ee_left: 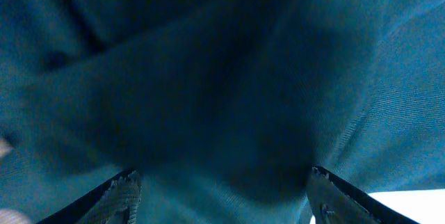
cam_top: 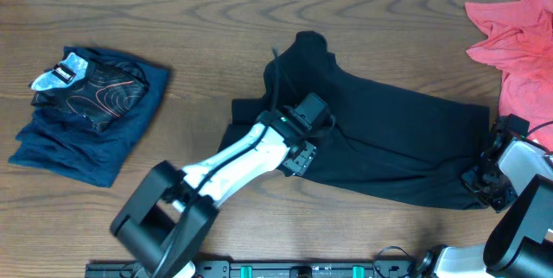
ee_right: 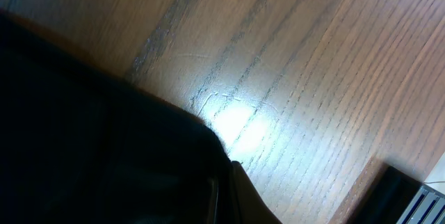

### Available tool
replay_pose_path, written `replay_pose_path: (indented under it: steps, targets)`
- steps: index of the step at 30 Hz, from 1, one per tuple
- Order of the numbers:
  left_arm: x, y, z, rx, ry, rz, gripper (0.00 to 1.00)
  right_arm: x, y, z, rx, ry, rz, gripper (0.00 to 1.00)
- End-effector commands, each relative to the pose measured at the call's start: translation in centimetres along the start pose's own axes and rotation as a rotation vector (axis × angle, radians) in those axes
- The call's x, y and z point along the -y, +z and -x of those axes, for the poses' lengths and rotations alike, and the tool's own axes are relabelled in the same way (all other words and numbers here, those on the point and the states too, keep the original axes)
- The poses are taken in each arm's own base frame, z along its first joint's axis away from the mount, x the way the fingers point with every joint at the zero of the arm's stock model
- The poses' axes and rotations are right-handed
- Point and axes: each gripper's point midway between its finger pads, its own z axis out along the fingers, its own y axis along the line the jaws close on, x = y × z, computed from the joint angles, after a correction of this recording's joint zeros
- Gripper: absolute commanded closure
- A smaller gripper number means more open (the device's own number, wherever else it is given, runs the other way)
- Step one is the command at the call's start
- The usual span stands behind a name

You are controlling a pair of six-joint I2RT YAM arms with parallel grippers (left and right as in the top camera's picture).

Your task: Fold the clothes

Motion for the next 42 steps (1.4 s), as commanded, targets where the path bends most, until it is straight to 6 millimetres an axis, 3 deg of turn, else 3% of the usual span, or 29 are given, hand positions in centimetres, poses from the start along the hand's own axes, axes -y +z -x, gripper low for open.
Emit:
replay_pose_path:
  steps: [1, 3, 5, 8, 10, 15, 19, 21, 26, 36, 40, 42]
  targets:
    - [0.3, 0.7, 0.0, -0.006, 0.021, -0.012, 0.23, -0.3, 0.8, -0.7, -0.034, 0.019, 0.017, 0.94]
    - [-0.2, 0.8, 0.6, 0.019, 0.017, 0.018, 0.31, -0.3, 0.8, -0.7, -0.034, 0.019, 0.017, 0.94]
    - [-0.6, 0.8, 1.1, 0.041, 0.015, 0.045, 0.58, -0.3, 0.8, -0.7, -0.034, 0.019, 0.017, 0.95]
    - [-0.7, 0.8, 1.2, 0.044, 0.015, 0.049, 0.86, -0.3, 0.8, -0.7, -0.034, 0.019, 0.017, 0.95]
    - [-1.1, 0.9, 0.9, 0.036, 0.015, 0.074, 0.94, -0.3, 0.8, -0.7, -0.034, 0.019, 0.017, 0.95]
    - [-7.4, 0.1, 0.2, 0.021, -0.083, 0.355, 0.94, -0.3, 0.8, -0.7, -0.034, 0.019, 0.017, 0.95]
    - [-11.4, 0.1, -0.4, 0.002, -0.209, 0.400, 0.94, -0.3, 0.8, -0.7, -0.034, 0.019, 0.017, 0.94]
    - [-12.4, 0.4, -0.8, -0.012, -0.261, 0.379, 0.94, -0.3, 0.8, -0.7, -0.034, 0.019, 0.017, 0.94]
    - [-11.3, 1.3, -0.9, -0.034, -0.316, 0.216, 0.94, -0.3, 0.8, -0.7, -0.034, 0.019, 0.018, 0.94]
    - [-8.5, 0.4, 0.5, 0.024, -0.250, 0.185, 0.88, -0.4, 0.8, -0.7, -0.034, 0.013, 0.023, 0.94]
    - [-7.1, 0.2, 0.7, 0.031, -0.212, 0.176, 0.60, -0.5, 0.8, -0.7, -0.034, 0.013, 0.026, 0.94]
    - [-6.6, 0.1, 0.5, 0.025, -0.197, 0.174, 0.52, -0.5, 0.8, -0.7, -0.034, 0.013, 0.026, 0.94]
